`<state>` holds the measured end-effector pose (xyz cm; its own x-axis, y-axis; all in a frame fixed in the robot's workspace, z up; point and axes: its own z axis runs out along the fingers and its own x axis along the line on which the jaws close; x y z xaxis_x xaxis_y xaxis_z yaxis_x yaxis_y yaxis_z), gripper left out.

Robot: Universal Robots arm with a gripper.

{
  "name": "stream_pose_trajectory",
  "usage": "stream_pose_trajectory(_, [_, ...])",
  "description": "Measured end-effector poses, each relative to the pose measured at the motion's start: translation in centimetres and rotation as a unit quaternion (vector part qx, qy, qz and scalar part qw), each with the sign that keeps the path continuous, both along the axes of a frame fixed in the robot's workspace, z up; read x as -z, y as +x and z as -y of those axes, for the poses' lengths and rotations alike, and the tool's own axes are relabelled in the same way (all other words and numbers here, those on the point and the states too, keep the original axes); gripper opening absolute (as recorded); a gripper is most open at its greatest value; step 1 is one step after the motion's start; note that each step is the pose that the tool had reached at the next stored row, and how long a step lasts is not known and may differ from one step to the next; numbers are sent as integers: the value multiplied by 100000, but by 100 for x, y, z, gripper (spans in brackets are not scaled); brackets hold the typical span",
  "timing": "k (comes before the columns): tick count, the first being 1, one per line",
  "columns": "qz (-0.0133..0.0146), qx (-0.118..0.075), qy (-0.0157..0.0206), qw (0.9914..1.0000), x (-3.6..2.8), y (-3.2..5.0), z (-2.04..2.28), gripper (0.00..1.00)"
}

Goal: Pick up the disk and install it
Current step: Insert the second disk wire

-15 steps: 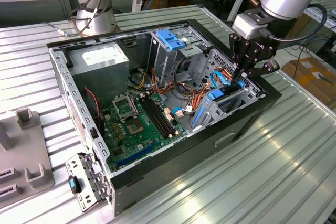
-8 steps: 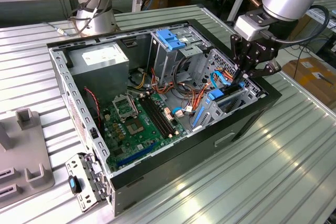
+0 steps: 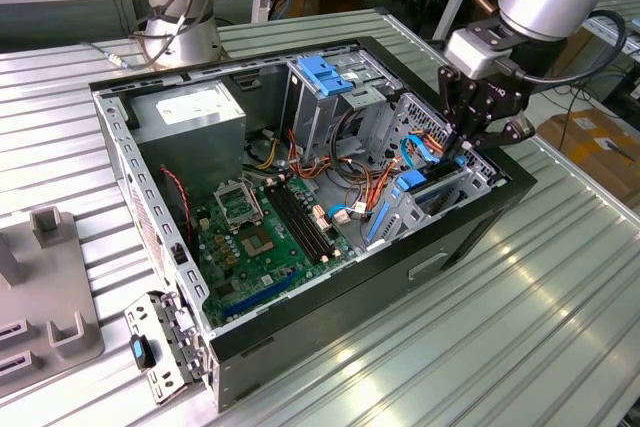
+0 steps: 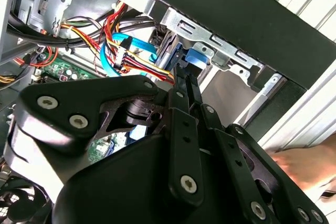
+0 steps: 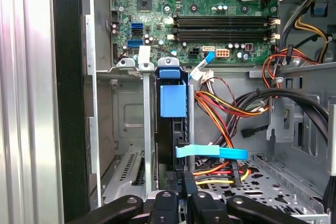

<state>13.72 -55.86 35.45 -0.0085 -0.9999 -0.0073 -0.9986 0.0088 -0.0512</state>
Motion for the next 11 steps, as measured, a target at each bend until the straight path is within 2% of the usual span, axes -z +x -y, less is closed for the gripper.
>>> stream_pose_trajectory(5, [2,0,4,100000,5,-3,-34,16])
stream_pose_trajectory(11, [-1,30,2,100000,23,-5,-35,16])
